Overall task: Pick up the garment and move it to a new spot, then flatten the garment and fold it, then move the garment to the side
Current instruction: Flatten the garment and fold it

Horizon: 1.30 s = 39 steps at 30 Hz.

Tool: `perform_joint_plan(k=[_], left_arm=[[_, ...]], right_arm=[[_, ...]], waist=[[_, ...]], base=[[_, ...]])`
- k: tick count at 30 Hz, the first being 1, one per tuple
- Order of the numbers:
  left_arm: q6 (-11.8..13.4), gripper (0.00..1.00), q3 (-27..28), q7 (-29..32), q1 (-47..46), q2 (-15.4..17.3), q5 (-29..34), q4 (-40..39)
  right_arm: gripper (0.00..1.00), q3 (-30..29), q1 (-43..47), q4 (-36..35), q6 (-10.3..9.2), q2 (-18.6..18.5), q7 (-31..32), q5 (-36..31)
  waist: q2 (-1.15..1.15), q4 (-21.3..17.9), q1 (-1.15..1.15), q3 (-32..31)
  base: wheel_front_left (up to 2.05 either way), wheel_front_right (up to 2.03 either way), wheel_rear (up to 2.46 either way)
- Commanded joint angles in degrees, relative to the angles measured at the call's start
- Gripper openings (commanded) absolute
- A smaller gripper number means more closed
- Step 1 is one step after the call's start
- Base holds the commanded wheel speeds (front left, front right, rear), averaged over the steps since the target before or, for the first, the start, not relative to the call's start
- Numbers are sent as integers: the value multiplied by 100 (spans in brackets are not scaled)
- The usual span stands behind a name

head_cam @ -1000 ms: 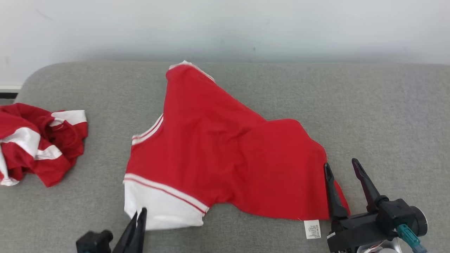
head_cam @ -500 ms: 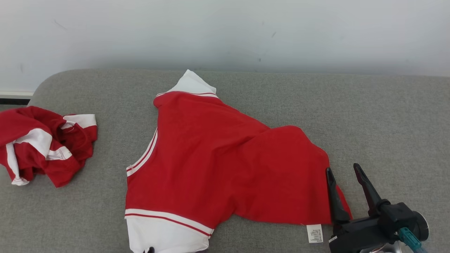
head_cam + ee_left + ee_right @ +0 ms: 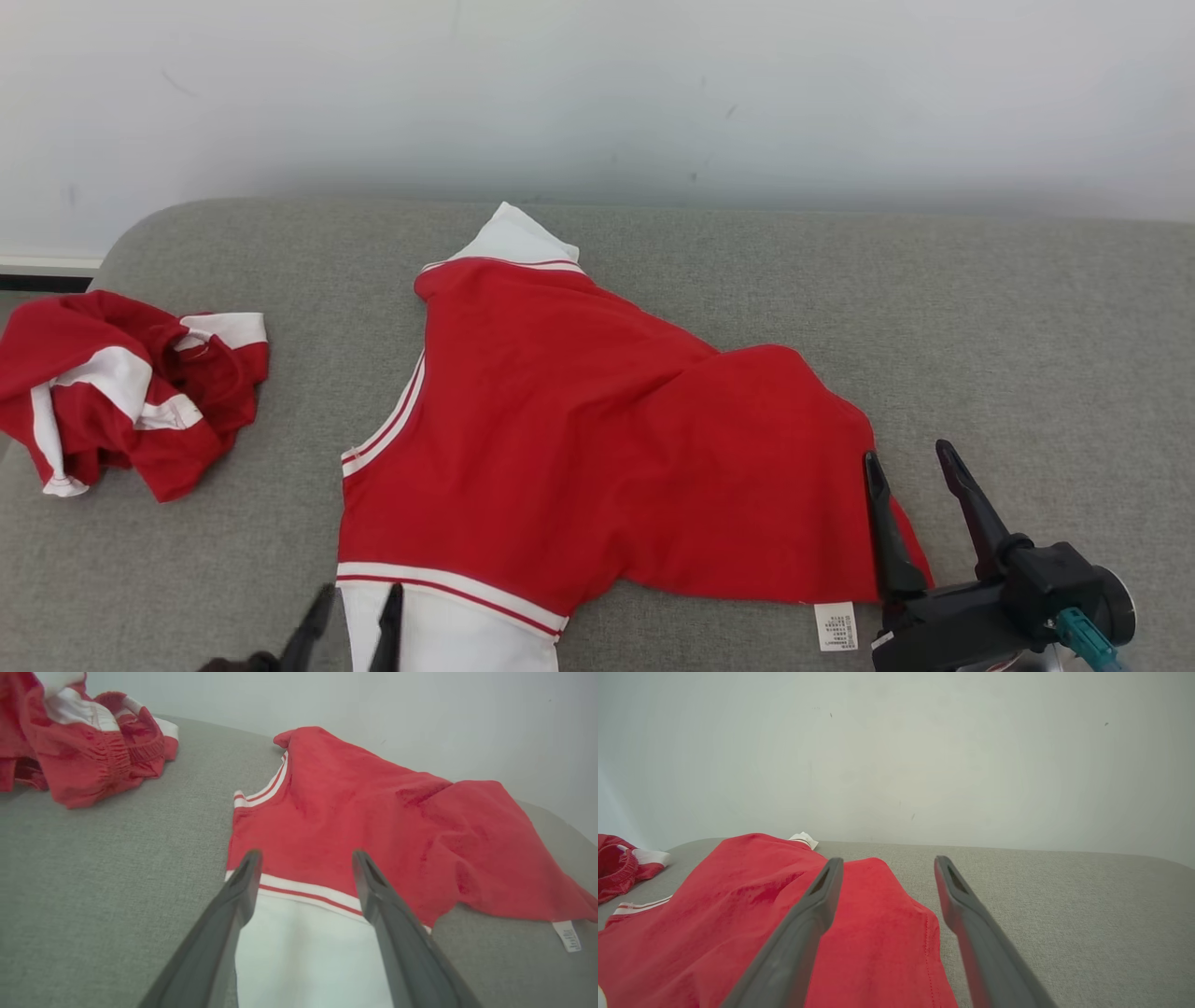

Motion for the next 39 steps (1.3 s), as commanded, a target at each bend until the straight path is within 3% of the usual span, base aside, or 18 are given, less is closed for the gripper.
perform_joint_plan(k=[1,8,12,26,33,39], left_arm=[[56,100,112,-67,-132,63,112,-120],[188,100,604,-123,-324,41,380,-523],[142,100,995,-126,-387,-55,592,-729],[-343,100,1481,-124,-497,-348,1082,-481],[-563,100,1474,-125,-620,-591,1227,-321],[-713,100,1452,-125,-726,-764,1338,-181]], right_arm=[[100,10,61,11,-14,-11,-11,-6],[100,-36,72,-6,-14,-23,-11,-33],[100,-98,88,-27,-14,-28,-10,-38],[100,-267,244,-20,-14,-24,-11,-118],[100,-1,-541,463,-14,-357,84,-230],[100,307,-1522,1299,-14,-738,326,-161]], waist=[[0,-38,0,-13],[0,-192,0,-19],[0,-296,0,-10],[0,-457,0,18],[0,-259,0,143],[0,26,0,303]], base=[[0,0,0],[0,0,0],[0,0,0],[0,0,0],[0,0,0],[0,0,0]])
